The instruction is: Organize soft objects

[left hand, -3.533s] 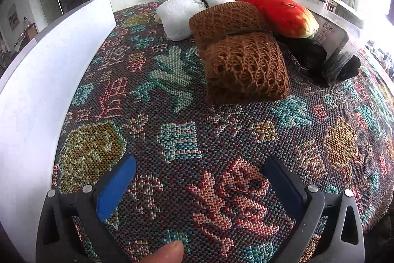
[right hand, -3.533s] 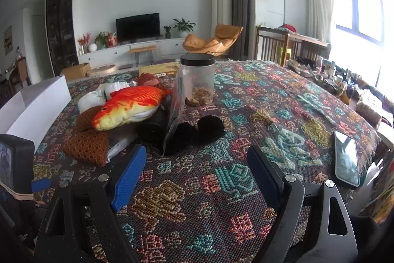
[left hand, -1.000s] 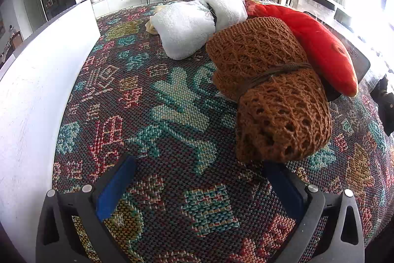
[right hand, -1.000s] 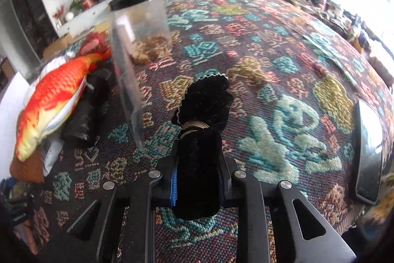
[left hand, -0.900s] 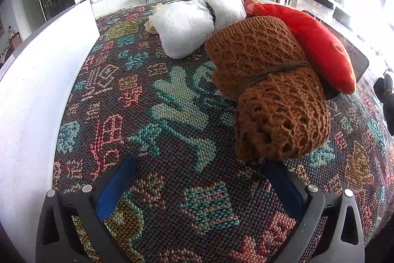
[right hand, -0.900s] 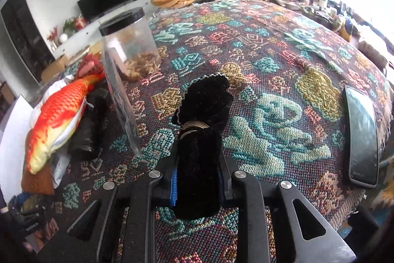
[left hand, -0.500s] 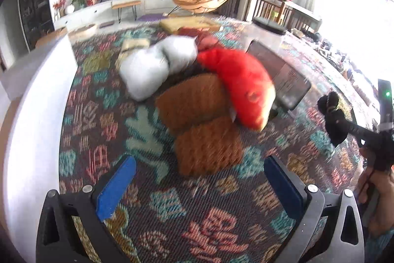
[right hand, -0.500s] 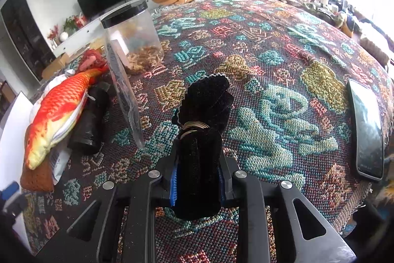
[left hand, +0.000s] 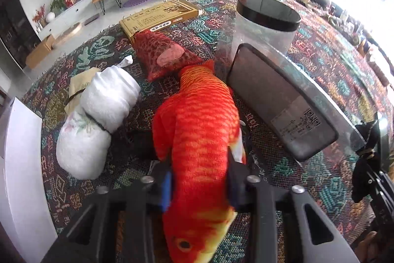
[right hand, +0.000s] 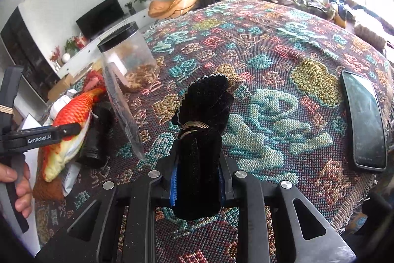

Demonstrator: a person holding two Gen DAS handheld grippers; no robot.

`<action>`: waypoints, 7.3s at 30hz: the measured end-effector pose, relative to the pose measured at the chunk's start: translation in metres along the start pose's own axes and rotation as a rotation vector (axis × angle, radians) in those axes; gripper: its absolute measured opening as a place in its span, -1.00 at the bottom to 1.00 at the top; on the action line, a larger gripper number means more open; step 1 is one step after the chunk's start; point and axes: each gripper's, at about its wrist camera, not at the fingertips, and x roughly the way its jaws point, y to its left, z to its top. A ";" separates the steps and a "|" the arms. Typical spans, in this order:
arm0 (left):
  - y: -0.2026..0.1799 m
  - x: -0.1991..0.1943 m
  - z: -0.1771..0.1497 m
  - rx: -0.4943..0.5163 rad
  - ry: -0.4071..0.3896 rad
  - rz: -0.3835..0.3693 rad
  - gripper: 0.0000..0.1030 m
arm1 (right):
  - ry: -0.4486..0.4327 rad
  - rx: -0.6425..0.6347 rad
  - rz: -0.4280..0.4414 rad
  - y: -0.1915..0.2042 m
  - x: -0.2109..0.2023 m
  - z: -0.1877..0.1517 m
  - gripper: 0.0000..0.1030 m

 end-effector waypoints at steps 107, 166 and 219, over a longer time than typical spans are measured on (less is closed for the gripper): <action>0.115 -0.006 -0.173 -0.239 -0.139 0.167 1.00 | 0.148 -0.335 -0.110 0.098 0.048 -0.046 0.77; 0.115 -0.006 -0.173 -0.243 -0.140 0.165 1.00 | 0.231 -0.246 -0.256 0.007 0.028 0.023 0.50; 0.116 -0.003 -0.171 -0.245 -0.140 0.165 1.00 | 0.110 -0.283 -0.161 0.092 0.045 -0.052 0.66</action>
